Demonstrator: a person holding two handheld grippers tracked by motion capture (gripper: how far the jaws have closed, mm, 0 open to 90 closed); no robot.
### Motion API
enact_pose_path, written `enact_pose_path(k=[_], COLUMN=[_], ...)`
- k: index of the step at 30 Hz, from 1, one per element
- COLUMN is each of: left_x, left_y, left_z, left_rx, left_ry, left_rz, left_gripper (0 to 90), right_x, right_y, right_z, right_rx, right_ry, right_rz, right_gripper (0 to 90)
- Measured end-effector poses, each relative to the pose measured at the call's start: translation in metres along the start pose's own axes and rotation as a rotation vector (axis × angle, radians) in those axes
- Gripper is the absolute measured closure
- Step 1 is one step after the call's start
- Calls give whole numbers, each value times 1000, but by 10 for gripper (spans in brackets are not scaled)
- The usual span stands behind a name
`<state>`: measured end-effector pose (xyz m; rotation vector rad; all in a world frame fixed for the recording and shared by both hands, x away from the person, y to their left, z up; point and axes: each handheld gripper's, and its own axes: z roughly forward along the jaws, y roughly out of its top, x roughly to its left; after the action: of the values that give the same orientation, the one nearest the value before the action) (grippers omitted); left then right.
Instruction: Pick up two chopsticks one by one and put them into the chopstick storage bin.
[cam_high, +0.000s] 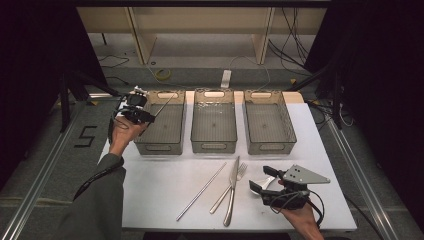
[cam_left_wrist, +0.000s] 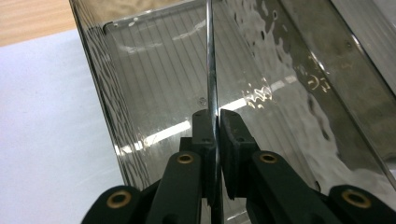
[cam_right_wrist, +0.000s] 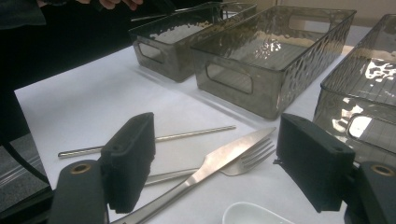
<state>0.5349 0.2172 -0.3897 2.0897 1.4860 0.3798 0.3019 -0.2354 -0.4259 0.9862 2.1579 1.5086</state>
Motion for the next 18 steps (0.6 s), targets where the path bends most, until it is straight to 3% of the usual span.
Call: enact_pose_path(k=[6,8,10,13,18], left_x=[2,3,5,1,-7], left_y=[-2,-1,1,4,4], left_z=[7,8,6,-3,-19], left_rx=[-14,-26,-47,-90,-121], left_ry=[21,32,11,6,-66], left_rz=[-25,-52,-81,-72,-91], left_gripper=[842,816,608,501,406], right_x=[-1,-1,0,-1,-1], right_y=[0,0,0,0,0], right_z=[-1,-1,-1,-1,-1], right_rx=[-3,0,-2,0,1], right_ry=[1,2,1,2,0], right_rz=[7,4,1,4,3], right_gripper=[291,291,291,291,291])
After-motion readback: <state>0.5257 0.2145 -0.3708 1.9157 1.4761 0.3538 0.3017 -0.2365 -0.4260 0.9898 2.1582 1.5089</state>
